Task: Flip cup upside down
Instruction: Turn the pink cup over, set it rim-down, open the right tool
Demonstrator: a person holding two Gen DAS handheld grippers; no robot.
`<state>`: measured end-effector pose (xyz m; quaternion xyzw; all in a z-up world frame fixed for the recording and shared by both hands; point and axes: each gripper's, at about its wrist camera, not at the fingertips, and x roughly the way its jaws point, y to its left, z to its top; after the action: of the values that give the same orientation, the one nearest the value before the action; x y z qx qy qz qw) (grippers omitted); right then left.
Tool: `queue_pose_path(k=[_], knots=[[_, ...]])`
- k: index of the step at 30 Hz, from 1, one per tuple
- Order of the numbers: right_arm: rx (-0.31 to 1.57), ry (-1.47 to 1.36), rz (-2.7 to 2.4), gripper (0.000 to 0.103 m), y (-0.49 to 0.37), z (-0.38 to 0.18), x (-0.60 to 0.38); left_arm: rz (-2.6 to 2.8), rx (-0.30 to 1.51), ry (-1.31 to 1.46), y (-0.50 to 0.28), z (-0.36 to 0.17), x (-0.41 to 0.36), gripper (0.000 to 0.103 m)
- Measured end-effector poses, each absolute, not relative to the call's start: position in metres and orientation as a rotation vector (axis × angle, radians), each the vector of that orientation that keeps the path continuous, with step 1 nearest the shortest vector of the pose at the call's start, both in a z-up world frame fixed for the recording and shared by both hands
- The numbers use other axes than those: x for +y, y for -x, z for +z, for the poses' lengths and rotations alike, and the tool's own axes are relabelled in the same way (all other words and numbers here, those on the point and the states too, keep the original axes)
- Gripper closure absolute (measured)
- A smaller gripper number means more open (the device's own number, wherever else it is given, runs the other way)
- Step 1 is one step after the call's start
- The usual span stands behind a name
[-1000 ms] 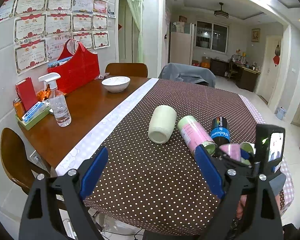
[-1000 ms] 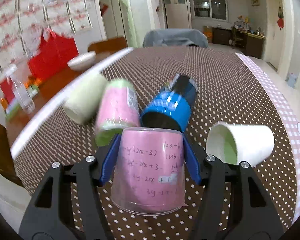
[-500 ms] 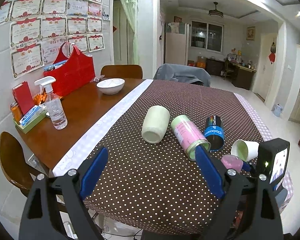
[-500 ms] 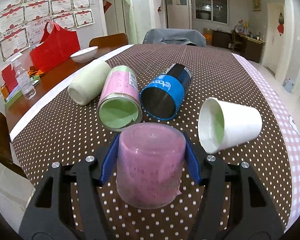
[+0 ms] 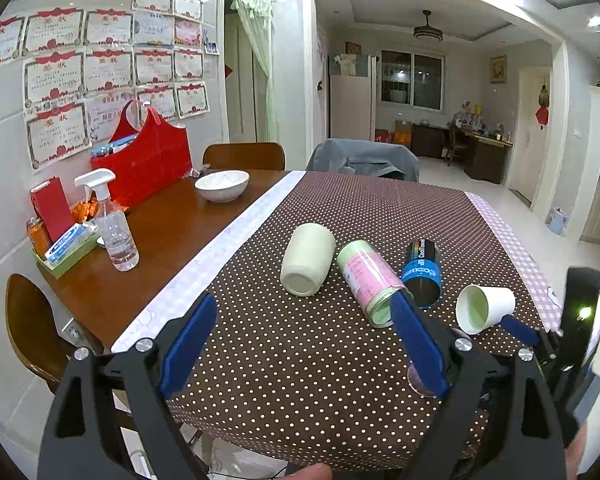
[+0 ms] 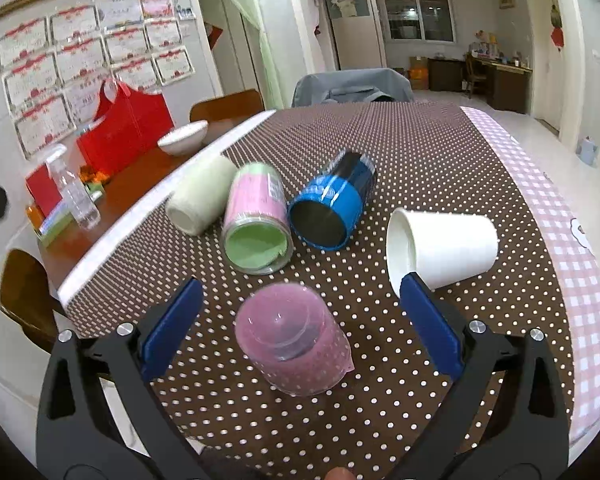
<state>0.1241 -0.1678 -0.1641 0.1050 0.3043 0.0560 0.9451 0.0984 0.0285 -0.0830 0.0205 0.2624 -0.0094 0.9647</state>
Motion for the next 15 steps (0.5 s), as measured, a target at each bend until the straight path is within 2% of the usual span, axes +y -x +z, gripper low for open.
queue_pose_path(k=[15], knots=[[0.525,-0.290,0.127,0.006,-0.086,-0.091,-0.197,-0.032,0.445,-0.109,-0.065,-0.056,0.004,0.016]])
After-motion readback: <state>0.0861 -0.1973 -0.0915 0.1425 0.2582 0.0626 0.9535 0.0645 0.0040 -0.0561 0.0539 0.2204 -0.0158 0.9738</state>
